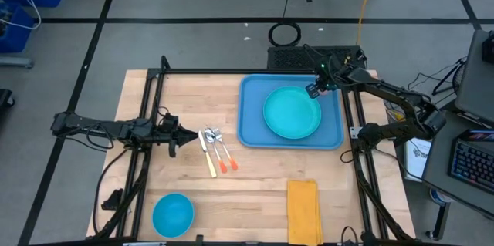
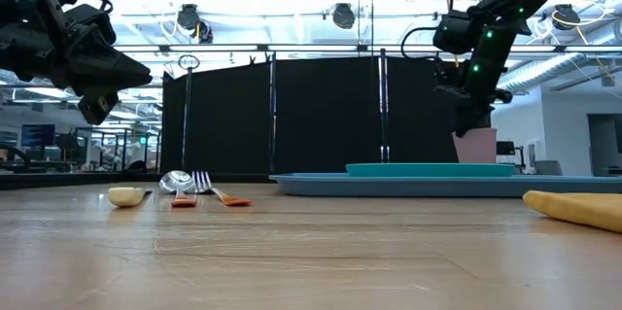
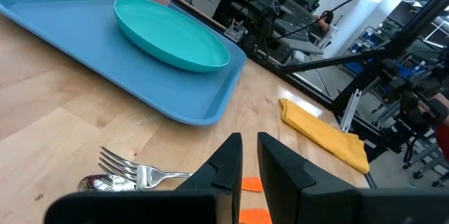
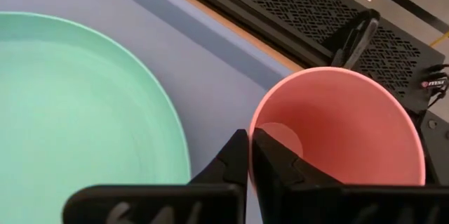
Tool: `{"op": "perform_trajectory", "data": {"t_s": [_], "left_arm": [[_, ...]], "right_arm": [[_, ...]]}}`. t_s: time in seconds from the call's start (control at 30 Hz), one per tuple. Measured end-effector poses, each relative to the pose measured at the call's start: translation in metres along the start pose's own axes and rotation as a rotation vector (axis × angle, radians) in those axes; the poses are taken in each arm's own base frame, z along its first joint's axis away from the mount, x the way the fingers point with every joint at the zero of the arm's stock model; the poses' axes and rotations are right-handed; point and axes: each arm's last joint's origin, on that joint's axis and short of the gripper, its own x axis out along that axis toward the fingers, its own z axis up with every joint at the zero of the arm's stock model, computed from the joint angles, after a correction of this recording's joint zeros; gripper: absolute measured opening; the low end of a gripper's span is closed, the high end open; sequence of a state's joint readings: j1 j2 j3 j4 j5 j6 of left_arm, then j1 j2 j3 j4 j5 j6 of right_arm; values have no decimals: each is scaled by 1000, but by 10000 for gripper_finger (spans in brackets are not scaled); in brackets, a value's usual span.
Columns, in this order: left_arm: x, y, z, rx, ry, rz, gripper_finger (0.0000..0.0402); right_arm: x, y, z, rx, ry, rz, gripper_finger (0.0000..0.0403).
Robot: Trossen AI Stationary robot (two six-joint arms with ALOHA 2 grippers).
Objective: Set up tray
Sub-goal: Put the pink cup onto the blue tray
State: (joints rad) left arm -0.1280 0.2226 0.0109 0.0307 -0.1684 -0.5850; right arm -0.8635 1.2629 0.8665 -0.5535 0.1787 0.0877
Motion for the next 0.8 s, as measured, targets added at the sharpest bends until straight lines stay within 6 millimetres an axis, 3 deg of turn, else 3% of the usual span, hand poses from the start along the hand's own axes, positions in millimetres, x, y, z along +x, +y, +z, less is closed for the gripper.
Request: {"op": "perform_trajectory", "data": {"t_s": [0.8], "left_arm": [[0, 0, 0, 0, 1, -1, 49]], "right_arm": [[1, -7, 1, 52, 2, 11, 16]]}}
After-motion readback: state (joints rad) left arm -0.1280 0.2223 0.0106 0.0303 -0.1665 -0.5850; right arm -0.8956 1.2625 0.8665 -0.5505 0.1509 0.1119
